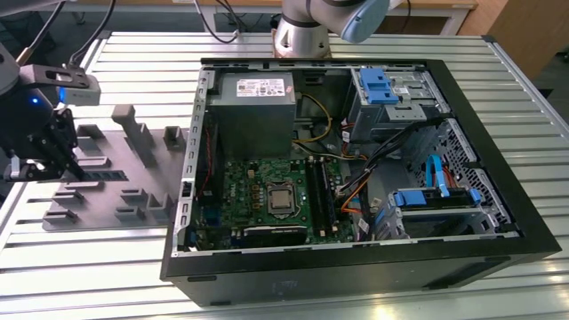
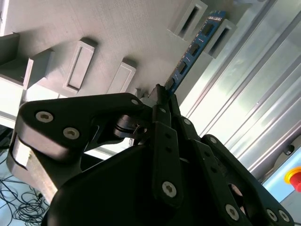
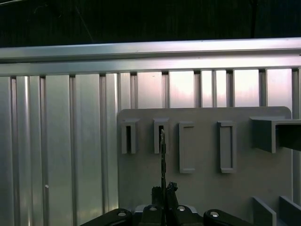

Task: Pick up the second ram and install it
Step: 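Pick up the second ram and move it above second insertion slot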

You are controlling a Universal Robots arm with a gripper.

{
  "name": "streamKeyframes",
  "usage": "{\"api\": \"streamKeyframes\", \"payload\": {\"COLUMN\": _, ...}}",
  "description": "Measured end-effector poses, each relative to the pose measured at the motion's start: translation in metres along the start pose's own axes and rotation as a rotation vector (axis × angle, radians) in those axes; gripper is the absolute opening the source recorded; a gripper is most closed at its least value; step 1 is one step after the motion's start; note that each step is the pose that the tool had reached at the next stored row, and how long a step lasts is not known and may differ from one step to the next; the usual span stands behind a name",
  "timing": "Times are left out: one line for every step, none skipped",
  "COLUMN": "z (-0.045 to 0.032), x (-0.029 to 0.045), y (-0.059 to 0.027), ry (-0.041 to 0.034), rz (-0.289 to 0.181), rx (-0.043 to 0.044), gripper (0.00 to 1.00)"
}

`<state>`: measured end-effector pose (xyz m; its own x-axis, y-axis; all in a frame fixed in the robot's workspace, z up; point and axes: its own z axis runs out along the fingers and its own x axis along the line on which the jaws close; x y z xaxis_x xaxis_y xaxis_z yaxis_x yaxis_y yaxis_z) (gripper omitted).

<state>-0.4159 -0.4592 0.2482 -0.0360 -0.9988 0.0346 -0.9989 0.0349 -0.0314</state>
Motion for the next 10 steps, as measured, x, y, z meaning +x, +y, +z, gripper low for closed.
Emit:
{"api": "streamKeyframes", "payload": {"z": -0.0002, "x": 0.0000, "y": 0.0000, "ry": 0.0000, "rz": 0.000, "rx": 0.0000, "gripper": 0.14}}
{"api": "streamKeyframes", "payload": {"z": -0.0005, "x": 0.0000, "y": 0.0000, "ry": 0.0000, "rz": 0.000, "rx": 0.0000, "gripper": 0.14}}
{"api": "streamKeyframes", "payload": {"z": -0.0008, "x": 0.0000, "y": 0.0000, "ry": 0.0001, "rz": 0.000, "rx": -0.0001, "gripper": 0.14}}
{"api": "streamKeyframes", "payload": {"z": -0.0010, "x": 0.0000, "y": 0.0000, "ry": 0.0000, "rz": 0.000, "rx": 0.0000, "gripper": 0.14}}
{"api": "streamKeyframes", "payload": {"z": -0.0012, "x": 0.0000, "y": 0.0000, "ry": 0.0000, "rz": 0.000, "rx": -0.0001, "gripper": 0.14}}
{"api": "streamKeyframes", "payload": {"z": -0.0015, "x": 0.0000, "y": 0.0000, "ry": 0.0001, "rz": 0.000, "rx": -0.0001, "gripper": 0.14}}
{"api": "streamKeyframes", "payload": {"z": -0.0017, "x": 0.0000, "y": 0.0000, "ry": 0.0001, "rz": 0.000, "rx": -0.0001, "gripper": 0.14}}
{"api": "streamKeyframes", "payload": {"z": -0.0019, "x": 0.0000, "y": 0.0000, "ry": 0.0000, "rz": 0.000, "rx": -0.0001, "gripper": 0.14}}
{"api": "streamKeyframes", "payload": {"z": -0.0020, "x": 0.0001, "y": 0.0000, "ry": 0.0000, "rz": 0.000, "rx": 0.0000, "gripper": 0.14}}
{"api": "streamKeyframes", "payload": {"z": -0.0023, "x": 0.0001, "y": 0.0000, "ry": 0.0000, "rz": 0.000, "rx": 0.0000, "gripper": 0.14}}
